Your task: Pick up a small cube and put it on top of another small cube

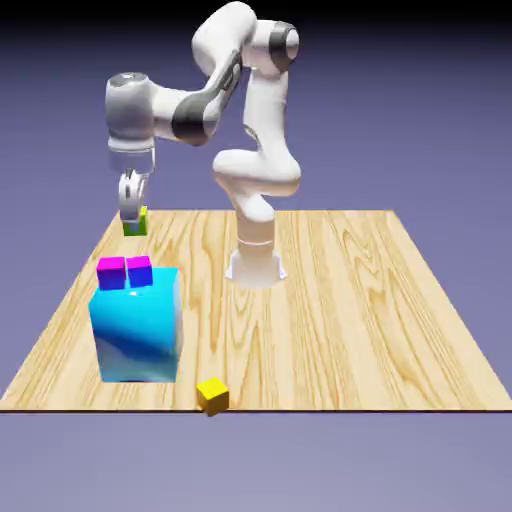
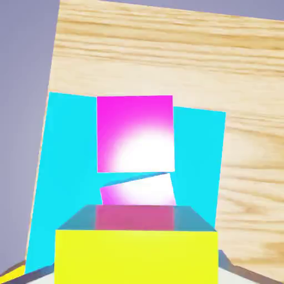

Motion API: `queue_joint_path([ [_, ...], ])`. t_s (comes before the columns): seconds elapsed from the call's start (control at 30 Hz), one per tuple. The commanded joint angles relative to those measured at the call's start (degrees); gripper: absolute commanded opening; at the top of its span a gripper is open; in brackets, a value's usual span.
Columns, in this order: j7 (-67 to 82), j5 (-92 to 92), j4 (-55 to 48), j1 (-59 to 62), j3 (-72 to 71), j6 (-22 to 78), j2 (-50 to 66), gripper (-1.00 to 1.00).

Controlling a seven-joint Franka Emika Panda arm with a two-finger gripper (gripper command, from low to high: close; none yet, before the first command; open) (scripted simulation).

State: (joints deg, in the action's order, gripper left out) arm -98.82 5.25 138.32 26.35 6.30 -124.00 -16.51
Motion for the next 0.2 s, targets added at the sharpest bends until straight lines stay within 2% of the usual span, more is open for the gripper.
queue_joint_path([
  [0.0, -0.08, 0.17, 1.37, 0.06, 0.12, -2.44, 1.12, -1.00],
  [0.07, -0.11, 0.23, 3.32, 0.14, 0.30, -5.98, 2.72, -1.00],
  [0.1, -0.11, 0.23, 3.32, 0.14, 0.30, -5.98, 2.72, 1.00],
  [0.17, -0.09, 0.19, 1.95, 0.08, 0.18, -3.50, 1.60, 1.00],
])
